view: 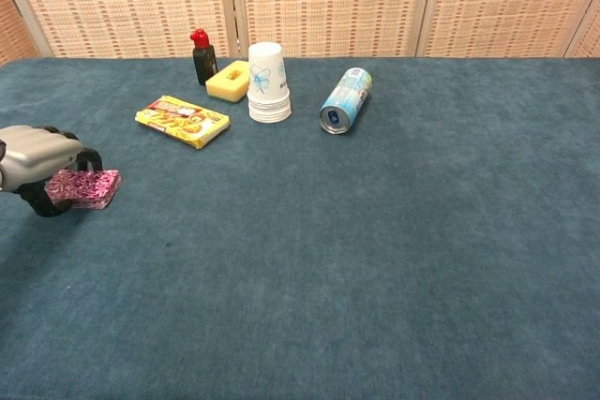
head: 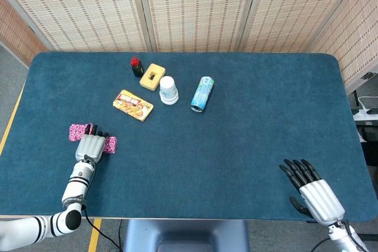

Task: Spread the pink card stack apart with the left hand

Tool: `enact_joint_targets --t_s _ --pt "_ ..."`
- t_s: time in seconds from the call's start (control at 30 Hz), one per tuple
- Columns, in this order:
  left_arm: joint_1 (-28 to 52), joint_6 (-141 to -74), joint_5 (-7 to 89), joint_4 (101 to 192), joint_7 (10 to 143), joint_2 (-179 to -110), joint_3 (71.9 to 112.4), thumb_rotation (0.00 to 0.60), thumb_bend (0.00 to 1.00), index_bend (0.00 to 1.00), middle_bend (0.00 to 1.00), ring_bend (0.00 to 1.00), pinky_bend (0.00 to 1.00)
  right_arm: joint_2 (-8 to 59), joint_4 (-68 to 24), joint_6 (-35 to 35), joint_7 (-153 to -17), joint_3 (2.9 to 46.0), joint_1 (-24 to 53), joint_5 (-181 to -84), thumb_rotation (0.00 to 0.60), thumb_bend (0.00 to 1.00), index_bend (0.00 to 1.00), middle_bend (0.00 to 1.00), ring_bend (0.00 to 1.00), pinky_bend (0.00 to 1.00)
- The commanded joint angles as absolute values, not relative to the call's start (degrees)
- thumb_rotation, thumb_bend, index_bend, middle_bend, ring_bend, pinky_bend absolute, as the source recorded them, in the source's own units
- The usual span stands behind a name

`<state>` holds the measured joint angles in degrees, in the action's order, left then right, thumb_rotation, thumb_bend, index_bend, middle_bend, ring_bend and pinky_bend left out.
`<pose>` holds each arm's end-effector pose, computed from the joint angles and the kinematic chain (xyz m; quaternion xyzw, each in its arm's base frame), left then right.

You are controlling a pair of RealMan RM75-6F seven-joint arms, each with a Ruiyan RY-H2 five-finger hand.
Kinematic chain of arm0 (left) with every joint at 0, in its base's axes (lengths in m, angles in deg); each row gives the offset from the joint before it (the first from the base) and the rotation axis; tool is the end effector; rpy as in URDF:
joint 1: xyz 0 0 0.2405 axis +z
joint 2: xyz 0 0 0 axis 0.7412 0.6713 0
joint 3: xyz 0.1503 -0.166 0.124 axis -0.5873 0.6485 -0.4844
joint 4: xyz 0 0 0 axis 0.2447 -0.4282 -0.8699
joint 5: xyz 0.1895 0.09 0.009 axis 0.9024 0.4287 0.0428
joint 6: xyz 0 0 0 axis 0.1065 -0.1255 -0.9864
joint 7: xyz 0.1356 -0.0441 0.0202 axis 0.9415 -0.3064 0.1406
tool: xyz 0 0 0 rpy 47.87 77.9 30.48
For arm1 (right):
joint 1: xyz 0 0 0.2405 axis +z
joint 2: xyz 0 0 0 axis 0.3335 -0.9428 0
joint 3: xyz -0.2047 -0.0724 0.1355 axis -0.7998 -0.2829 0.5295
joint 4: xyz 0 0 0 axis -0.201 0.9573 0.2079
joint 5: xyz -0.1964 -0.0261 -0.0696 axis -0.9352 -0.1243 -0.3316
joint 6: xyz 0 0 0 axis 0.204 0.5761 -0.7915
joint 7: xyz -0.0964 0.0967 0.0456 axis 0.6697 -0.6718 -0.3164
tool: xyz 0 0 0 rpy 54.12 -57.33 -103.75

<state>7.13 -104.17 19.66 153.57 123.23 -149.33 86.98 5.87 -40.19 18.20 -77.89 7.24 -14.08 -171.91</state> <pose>-0.2490 0.3385 -0.0010 -0.7359 -0.3347 -0.1279 0.5745 -0.2880 -0.1386 0.1169 0.7317 -0.3466 0.3449 0.4748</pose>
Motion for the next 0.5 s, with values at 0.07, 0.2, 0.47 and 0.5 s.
enact_joint_targets --t_s 0.07,0.2,0.47,0.5 --pt "7.29 -104.13 20.22 153.09 122.77 -149.47 87.03 0.600 0.43 0.29 0.31 0.08 0.04 5.92 -40.20 18.18 -77.75 7.27 -14.10 -171.84 0.600 0.30 0.00 0.00 0.00 0.00" --pt "7.58 -104.34 21.63 152.38 121.87 -149.70 86.98 0.600 0.43 0.32 0.35 0.10 0.04 5.98 -40.21 18.04 -77.63 7.27 -14.08 -171.76 0.600 0.30 0.00 0.00 0.00 0.00" --pt "8.46 -105.18 24.92 151.09 119.74 -150.13 87.04 0.600 0.43 0.40 0.43 0.15 0.04 5.96 -40.24 18.06 -77.61 7.28 -14.08 -171.74 0.600 0.30 0.00 0.00 0.00 0.00" --pt "8.59 -105.32 25.33 151.19 119.45 -149.99 87.06 0.600 0.43 0.40 0.44 0.15 0.04 5.95 -40.23 18.08 -77.60 7.28 -14.09 -171.75 0.600 0.30 0.00 0.00 0.00 0.00"
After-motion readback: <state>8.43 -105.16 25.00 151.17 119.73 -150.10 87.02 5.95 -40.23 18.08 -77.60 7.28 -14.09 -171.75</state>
